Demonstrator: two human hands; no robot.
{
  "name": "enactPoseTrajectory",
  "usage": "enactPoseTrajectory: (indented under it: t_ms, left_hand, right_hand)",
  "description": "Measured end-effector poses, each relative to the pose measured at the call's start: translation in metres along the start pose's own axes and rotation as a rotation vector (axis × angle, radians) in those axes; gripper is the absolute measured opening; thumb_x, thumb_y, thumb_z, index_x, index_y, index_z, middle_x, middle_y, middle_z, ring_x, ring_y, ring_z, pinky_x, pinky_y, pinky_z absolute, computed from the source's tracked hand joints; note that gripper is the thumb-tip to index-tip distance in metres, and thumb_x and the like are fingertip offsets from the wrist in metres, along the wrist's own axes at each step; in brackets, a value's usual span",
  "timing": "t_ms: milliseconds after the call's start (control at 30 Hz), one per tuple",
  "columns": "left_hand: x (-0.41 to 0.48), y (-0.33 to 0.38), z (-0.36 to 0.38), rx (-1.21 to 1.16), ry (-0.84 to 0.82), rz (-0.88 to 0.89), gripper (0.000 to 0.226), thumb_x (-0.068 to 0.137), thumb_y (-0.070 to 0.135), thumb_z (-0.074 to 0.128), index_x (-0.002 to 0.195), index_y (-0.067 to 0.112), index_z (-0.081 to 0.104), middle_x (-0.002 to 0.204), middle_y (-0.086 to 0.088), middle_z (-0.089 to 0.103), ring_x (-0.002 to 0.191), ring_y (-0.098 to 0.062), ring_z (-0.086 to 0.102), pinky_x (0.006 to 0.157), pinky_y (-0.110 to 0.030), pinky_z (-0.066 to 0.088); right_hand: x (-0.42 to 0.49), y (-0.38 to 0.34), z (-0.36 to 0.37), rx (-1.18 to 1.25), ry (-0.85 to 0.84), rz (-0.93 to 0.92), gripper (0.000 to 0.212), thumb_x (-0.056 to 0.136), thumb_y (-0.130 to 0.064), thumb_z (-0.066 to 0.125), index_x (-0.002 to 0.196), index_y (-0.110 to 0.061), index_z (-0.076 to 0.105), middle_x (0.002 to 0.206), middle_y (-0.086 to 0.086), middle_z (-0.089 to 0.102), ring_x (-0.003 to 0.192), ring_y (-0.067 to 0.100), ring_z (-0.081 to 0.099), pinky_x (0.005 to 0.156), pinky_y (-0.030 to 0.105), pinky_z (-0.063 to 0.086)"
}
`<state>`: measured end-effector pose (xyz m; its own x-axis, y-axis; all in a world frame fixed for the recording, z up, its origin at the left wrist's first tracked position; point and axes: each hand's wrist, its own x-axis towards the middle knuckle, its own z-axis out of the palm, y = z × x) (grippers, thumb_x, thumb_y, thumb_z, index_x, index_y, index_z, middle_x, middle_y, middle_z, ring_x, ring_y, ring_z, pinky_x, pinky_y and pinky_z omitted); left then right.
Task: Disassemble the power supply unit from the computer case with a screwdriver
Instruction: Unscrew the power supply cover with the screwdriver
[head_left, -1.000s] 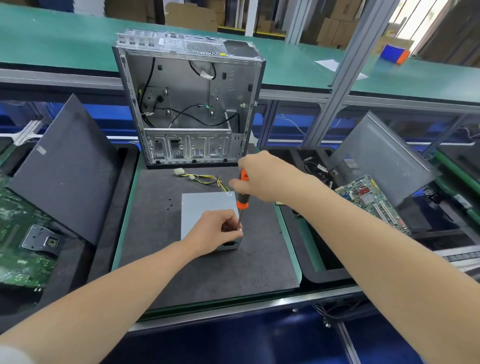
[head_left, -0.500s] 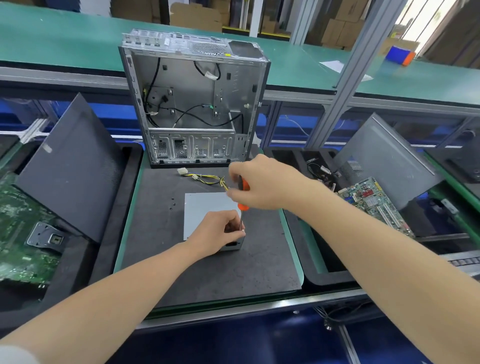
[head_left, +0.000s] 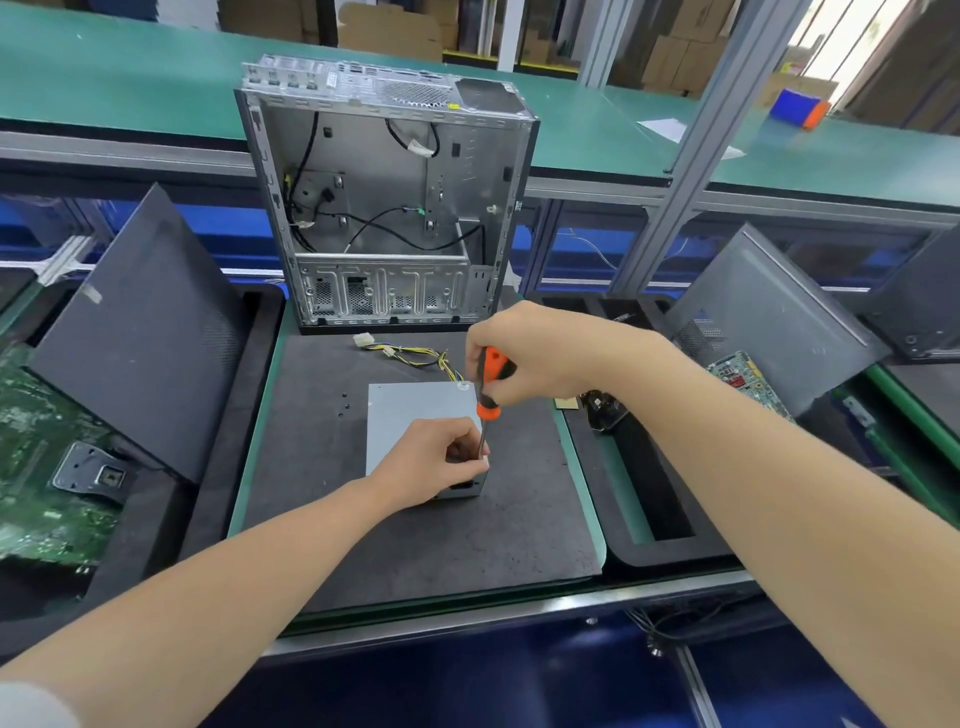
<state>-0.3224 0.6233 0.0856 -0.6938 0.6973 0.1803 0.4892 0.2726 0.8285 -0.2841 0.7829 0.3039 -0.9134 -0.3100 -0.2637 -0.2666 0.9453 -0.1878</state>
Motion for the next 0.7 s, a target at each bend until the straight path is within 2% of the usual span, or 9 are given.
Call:
enactPoseTrajectory:
  t_ms: [133, 233, 300, 367, 400, 500, 567, 633, 700]
  left_hand:
    - [0.000, 0.000, 0.000, -0.013, -0.001, 0.009, 0.016, 0.088, 0.012, 0.080, 0.082, 0.017, 0.066, 0.082, 0.017, 0.071, 0.077, -0.010, 0.068, 0.076, -0.024, 0.059]
    - [0.000, 0.001, 0.002, 0.001, 0.012, 0.001, 0.017, 0.087, 0.011, 0.080, 0.079, 0.015, 0.065, 0.080, 0.017, 0.070, 0.075, -0.008, 0.067, 0.072, -0.022, 0.056]
    - [0.001, 0.001, 0.003, -0.002, 0.012, -0.029, 0.023, 0.087, 0.011, 0.080, 0.075, 0.019, 0.062, 0.082, 0.015, 0.072, 0.076, -0.006, 0.067, 0.071, -0.021, 0.055]
    - [0.001, 0.001, 0.003, 0.017, 0.017, -0.047, 0.031, 0.086, 0.012, 0.080, 0.071, 0.028, 0.058, 0.083, 0.014, 0.072, 0.075, -0.006, 0.066, 0.069, -0.020, 0.053]
    - [0.001, 0.000, 0.004, 0.021, 0.019, -0.043, 0.034, 0.086, 0.012, 0.079, 0.071, 0.030, 0.056, 0.082, 0.014, 0.072, 0.073, -0.005, 0.065, 0.068, -0.017, 0.051]
    - [0.001, -0.002, 0.003, 0.005, 0.009, -0.042, 0.029, 0.086, 0.011, 0.079, 0.072, 0.023, 0.056, 0.083, 0.013, 0.072, 0.073, -0.004, 0.066, 0.070, -0.017, 0.053]
    - [0.000, -0.002, 0.002, 0.001, 0.008, -0.041, 0.029, 0.086, 0.013, 0.079, 0.072, 0.023, 0.056, 0.086, 0.014, 0.073, 0.077, -0.006, 0.068, 0.074, -0.022, 0.057]
    - [0.000, -0.001, 0.000, 0.005, 0.016, -0.020, 0.033, 0.086, 0.013, 0.079, 0.071, 0.029, 0.054, 0.085, 0.013, 0.073, 0.079, -0.008, 0.070, 0.075, -0.024, 0.059]
    - [0.000, 0.001, 0.000, 0.014, 0.036, 0.002, 0.039, 0.086, 0.012, 0.079, 0.070, 0.034, 0.052, 0.084, 0.011, 0.072, 0.079, -0.008, 0.069, 0.074, -0.023, 0.059]
  right_hand:
    - [-0.001, -0.001, 0.001, 0.038, -0.077, -0.121, 0.022, 0.076, -0.009, 0.073, 0.085, -0.030, 0.072, 0.097, -0.007, 0.064, 0.085, 0.007, 0.061, 0.077, 0.032, 0.054]
    - [-0.005, -0.002, 0.004, -0.004, -0.021, -0.151, 0.021, 0.082, -0.017, 0.070, 0.098, -0.030, 0.073, 0.093, -0.008, 0.060, 0.086, -0.003, 0.053, 0.070, 0.022, 0.043]
    - [-0.006, -0.008, 0.012, -0.133, 0.107, -0.038, 0.020, 0.091, -0.039, 0.064, 0.107, -0.026, 0.063, 0.080, -0.009, 0.054, 0.079, 0.000, 0.051, 0.060, 0.028, 0.040]
    - [-0.004, -0.020, 0.025, -0.305, 0.259, 0.206, 0.048, 0.098, -0.065, 0.046, 0.093, -0.018, 0.051, 0.069, -0.005, 0.039, 0.059, 0.017, 0.042, 0.049, 0.030, 0.026]
    - [-0.003, -0.028, 0.030, -0.333, 0.294, 0.307, 0.058, 0.099, -0.070, 0.039, 0.081, -0.015, 0.044, 0.067, -0.003, 0.034, 0.054, 0.020, 0.036, 0.048, 0.030, 0.021]
    - [0.004, -0.034, 0.037, -0.281, 0.321, 0.373, 0.054, 0.105, -0.055, 0.044, 0.071, -0.014, 0.035, 0.068, 0.001, 0.032, 0.063, 0.029, 0.042, 0.053, 0.031, 0.026]
    - [0.006, -0.029, 0.034, -0.238, 0.304, 0.314, 0.035, 0.103, -0.041, 0.052, 0.084, -0.011, 0.048, 0.073, 0.004, 0.041, 0.072, 0.033, 0.050, 0.061, 0.033, 0.036]
    - [0.005, -0.024, 0.027, -0.140, 0.249, 0.226, 0.020, 0.098, -0.032, 0.058, 0.091, -0.014, 0.058, 0.078, 0.004, 0.055, 0.074, 0.035, 0.058, 0.062, 0.033, 0.043]
    - [0.000, -0.018, 0.017, -0.055, 0.155, 0.127, 0.007, 0.094, -0.024, 0.062, 0.089, -0.021, 0.062, 0.073, -0.007, 0.058, 0.067, 0.021, 0.060, 0.057, 0.030, 0.045]
